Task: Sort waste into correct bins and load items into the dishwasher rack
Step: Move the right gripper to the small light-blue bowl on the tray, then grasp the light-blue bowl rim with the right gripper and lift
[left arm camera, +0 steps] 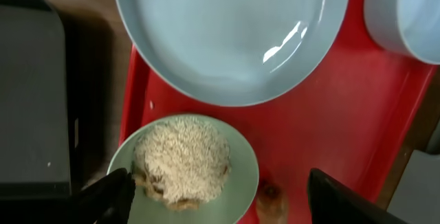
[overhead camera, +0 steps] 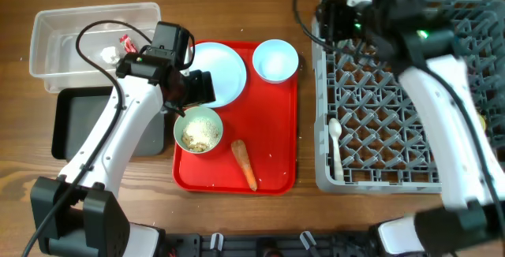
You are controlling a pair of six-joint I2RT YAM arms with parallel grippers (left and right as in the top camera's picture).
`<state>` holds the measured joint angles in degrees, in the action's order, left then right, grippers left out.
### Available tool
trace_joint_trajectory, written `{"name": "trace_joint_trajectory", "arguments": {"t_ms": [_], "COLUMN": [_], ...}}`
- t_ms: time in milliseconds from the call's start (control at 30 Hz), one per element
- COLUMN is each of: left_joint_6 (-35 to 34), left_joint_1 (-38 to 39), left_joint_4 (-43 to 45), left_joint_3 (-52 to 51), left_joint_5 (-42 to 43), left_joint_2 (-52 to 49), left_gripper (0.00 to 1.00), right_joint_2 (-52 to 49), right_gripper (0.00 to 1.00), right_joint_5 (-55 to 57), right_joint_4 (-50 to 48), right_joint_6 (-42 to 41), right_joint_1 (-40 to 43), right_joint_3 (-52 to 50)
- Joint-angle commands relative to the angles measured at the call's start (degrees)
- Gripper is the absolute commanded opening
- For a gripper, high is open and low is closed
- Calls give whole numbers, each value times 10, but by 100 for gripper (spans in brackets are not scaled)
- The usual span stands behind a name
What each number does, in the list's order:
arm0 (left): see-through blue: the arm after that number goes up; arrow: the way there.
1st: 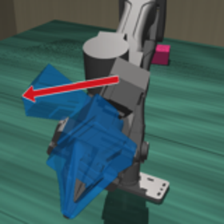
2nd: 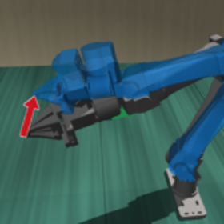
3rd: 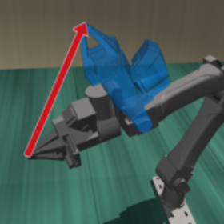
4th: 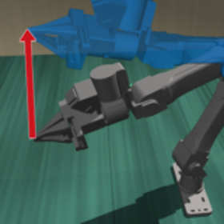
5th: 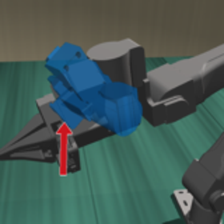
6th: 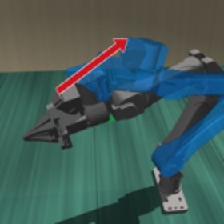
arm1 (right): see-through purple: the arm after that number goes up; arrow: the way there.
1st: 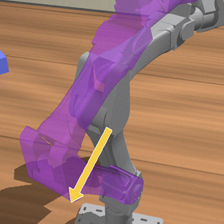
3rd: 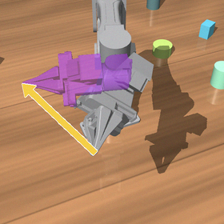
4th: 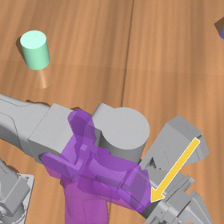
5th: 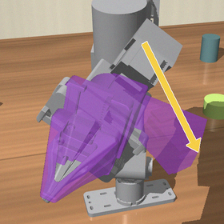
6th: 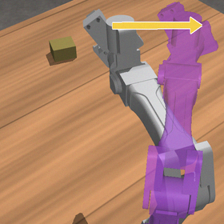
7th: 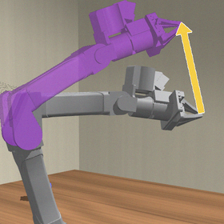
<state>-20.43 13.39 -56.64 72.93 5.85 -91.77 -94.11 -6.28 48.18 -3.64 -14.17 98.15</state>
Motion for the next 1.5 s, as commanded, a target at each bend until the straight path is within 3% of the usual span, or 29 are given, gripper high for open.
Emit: {"name": "trace_joint_trajectory", "arguments": {"t_ms": [0,267,533,967,1167,1467], "left_joint_6": [-9,-10,-10,-10,-10,-10], "left_joint_1": [-2,-2,-2,-2,-2,-2], "left_joint_4": [-14,-15,-15,-15,-14,-6], "left_joint_3": [2,2,2,2,2,2], "left_joint_5": [-5,-5,-5,-5,-5,-5], "left_joint_2": [10,10,10,10,10,10], "left_gripper": [82,82,82,82,82,83], "right_joint_2": [-85,-221,-290,-340,-343,-310], "right_gripper": [70,69,68,59,41,49], "right_joint_5": [-11,79,71,78,77,78], "right_joint_4": [16,-27,-48,-55,-52,-55], "right_joint_6": [22,-21,-30,-41,-41,-44], "right_joint_1": [-35,-77,-77,-77,-77,-77], "right_joint_3": [23,23,23,22,23,24]}}
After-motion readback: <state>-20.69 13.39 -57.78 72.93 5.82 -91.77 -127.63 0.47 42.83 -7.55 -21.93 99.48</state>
